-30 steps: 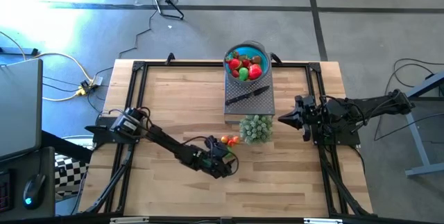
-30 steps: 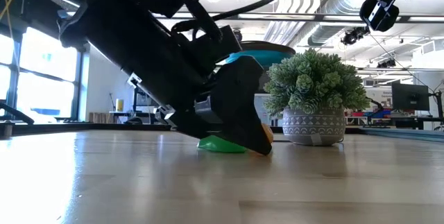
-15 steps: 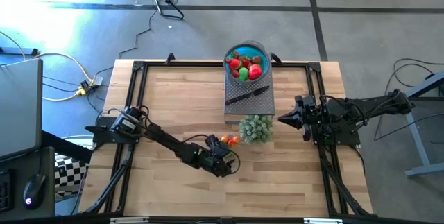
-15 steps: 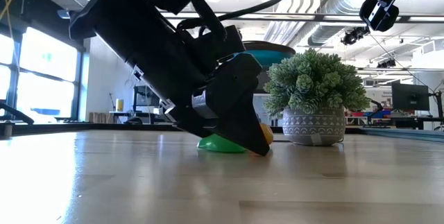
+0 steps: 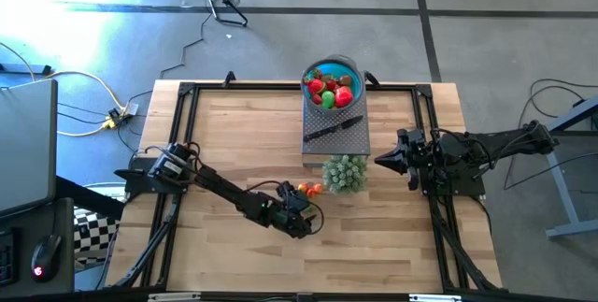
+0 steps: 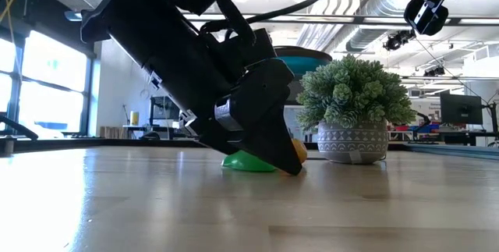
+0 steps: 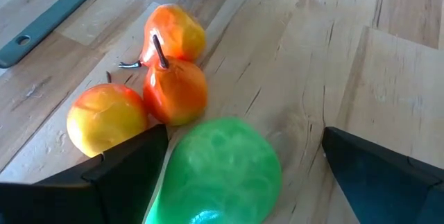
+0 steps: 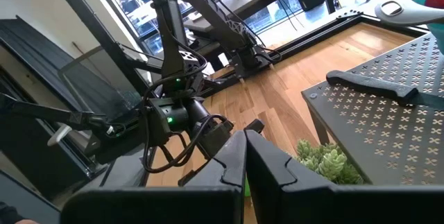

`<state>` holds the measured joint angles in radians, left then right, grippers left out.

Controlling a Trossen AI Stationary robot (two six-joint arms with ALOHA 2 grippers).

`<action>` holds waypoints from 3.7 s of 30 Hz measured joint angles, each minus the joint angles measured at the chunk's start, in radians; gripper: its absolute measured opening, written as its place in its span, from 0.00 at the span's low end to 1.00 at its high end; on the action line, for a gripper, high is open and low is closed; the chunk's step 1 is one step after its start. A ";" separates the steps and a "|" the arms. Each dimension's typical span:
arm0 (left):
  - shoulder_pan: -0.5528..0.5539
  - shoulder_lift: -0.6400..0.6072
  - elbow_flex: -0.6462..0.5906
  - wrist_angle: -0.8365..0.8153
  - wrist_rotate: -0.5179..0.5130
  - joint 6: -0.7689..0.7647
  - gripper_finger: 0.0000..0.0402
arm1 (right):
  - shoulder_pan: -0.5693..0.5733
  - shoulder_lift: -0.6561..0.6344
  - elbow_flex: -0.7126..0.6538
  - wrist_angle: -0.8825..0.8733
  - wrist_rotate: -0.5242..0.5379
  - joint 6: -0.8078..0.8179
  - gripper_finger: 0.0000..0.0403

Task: Pick & Place Fruit
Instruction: Put the green pear into the blue strainer bowl

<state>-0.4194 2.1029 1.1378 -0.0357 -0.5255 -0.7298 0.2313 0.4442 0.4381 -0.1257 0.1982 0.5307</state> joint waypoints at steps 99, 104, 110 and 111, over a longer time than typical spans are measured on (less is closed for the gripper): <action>0.001 -0.026 0.158 -0.250 0.122 -0.222 0.58 | 0.000 0.000 0.000 0.028 -0.090 -0.011 0.01; -0.001 -0.026 0.236 -0.345 0.184 -0.229 0.58 | 0.000 0.000 0.000 0.032 -0.109 -0.012 0.01; -0.002 -0.027 0.285 -0.351 0.237 -0.280 0.58 | 0.000 0.000 0.000 0.032 -0.145 -0.012 0.01; -0.002 -0.027 0.290 -0.353 0.247 -0.292 0.58 | 0.000 0.000 0.000 0.032 -0.152 -0.012 0.01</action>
<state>-0.4212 2.0760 1.4279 -0.3884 -0.2782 -1.0218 0.2310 0.4438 0.4381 -0.0933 0.0461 0.5182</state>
